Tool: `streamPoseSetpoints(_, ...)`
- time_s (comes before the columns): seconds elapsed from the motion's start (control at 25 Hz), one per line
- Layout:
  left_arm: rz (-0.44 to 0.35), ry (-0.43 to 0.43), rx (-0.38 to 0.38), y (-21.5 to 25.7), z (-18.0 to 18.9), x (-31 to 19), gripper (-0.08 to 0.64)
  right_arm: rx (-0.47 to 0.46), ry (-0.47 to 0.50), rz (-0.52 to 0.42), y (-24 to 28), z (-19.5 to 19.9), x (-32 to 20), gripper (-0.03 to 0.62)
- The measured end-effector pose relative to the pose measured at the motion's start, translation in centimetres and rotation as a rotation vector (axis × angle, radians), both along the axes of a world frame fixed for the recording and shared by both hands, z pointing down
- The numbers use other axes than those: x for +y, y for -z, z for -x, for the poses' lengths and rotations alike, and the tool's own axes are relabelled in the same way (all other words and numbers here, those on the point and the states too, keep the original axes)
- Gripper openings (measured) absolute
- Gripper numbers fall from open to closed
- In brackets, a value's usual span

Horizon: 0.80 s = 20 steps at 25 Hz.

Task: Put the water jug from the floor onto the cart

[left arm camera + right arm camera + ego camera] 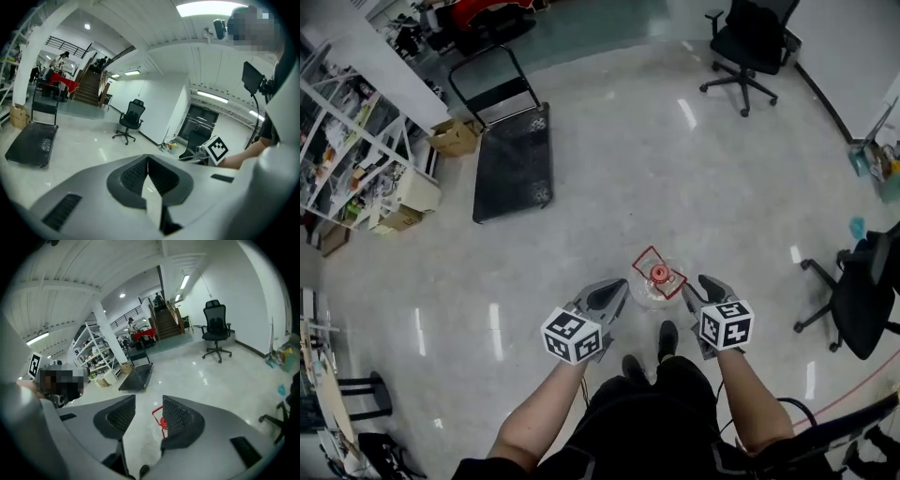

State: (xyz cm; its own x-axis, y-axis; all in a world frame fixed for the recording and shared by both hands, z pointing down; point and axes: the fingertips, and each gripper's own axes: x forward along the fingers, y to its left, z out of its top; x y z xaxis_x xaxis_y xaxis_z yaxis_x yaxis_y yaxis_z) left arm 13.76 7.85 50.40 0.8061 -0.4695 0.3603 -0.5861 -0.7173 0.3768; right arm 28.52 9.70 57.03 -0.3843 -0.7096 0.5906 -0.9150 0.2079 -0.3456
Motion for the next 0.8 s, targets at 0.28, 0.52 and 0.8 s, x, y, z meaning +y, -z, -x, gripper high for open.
streamPoseSetpoints(0.28, 0.136, -0.062, -0.104, -9.7, -2.9, -3.3, -0.011, -0.037, -0.024, 0.202, -11.2, -1.0, -1.3, 0.184)
streamPoseSetpoints(0.52, 0.315, -0.043, -0.212, -21.1, -2.0, -3.9, -0.011, -0.111, -0.154, 0.389, -21.4, -2.0, -1.1, 0.184)
streamPoseSetpoints(0.8, 0.426, -0.123, -0.266, -29.6, -1.8, -2.4, -0.011, -0.18, -0.297, 0.537, -30.4, -1.9, 0.4, 0.184)
